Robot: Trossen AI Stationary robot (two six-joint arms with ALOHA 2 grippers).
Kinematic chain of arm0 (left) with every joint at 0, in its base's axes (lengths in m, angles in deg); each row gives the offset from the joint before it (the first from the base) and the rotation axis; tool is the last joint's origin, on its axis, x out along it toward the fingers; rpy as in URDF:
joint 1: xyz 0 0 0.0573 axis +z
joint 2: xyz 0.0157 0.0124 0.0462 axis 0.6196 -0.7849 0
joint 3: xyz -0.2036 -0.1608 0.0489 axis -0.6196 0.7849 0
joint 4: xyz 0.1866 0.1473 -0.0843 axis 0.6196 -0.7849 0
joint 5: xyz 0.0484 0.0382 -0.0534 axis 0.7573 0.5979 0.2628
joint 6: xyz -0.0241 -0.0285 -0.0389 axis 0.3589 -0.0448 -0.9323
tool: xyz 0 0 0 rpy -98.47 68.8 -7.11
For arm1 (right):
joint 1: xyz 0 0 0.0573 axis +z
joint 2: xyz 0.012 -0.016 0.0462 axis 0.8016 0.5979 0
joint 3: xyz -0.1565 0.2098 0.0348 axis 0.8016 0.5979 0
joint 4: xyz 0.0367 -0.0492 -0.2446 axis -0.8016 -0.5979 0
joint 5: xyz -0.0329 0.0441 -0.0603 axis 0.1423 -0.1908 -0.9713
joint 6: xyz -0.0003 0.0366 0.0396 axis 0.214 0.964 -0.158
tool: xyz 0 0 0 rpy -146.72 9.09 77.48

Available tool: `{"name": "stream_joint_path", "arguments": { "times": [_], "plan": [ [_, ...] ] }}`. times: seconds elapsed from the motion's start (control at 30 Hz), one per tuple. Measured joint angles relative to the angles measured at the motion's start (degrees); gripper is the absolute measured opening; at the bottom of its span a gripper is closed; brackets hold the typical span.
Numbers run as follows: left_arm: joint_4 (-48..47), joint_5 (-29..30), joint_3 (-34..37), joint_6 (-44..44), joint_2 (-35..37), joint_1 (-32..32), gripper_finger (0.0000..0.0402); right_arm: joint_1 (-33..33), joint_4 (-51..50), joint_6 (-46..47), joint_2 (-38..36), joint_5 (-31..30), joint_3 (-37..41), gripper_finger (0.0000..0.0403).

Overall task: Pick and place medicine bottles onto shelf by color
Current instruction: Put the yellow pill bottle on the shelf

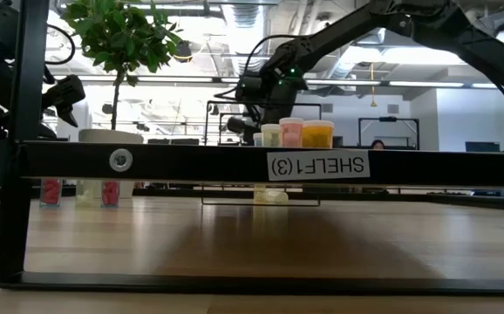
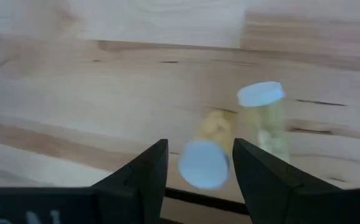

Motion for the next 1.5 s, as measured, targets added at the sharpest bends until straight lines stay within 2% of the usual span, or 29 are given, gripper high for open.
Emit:
{"name": "stream_joint_path", "arguments": {
  "times": [0.9, 1.03, 1.3, 1.5],
  "plan": [
    [0.0, -0.1, 0.0, 0.0, 0.0, 0.0, 0.0210, -0.4, 0.1, 0.4, 1.0, 2.2, -0.1, 0.0201],
    [0.0, -0.1, 0.0, 0.0, 0.0, 0.0, 0.0210, -0.3, -0.2, 0.5, 1.0, 2.7, -0.1, 0.0184],
    [0.0, 0.0, 0.0, 0.0, 0.0, 0.0, 0.0210, 0.4, -0.1, 1.1, 0.9, 2.7, -0.1, 0.0119],
    [0.0, 0.0, 0.0, 0.0, 0.0, 0.0, 0.0210, 0.5, -0.3, 1.7, 0.7, 2.9, -0.1, 0.0123]
  ]
}}
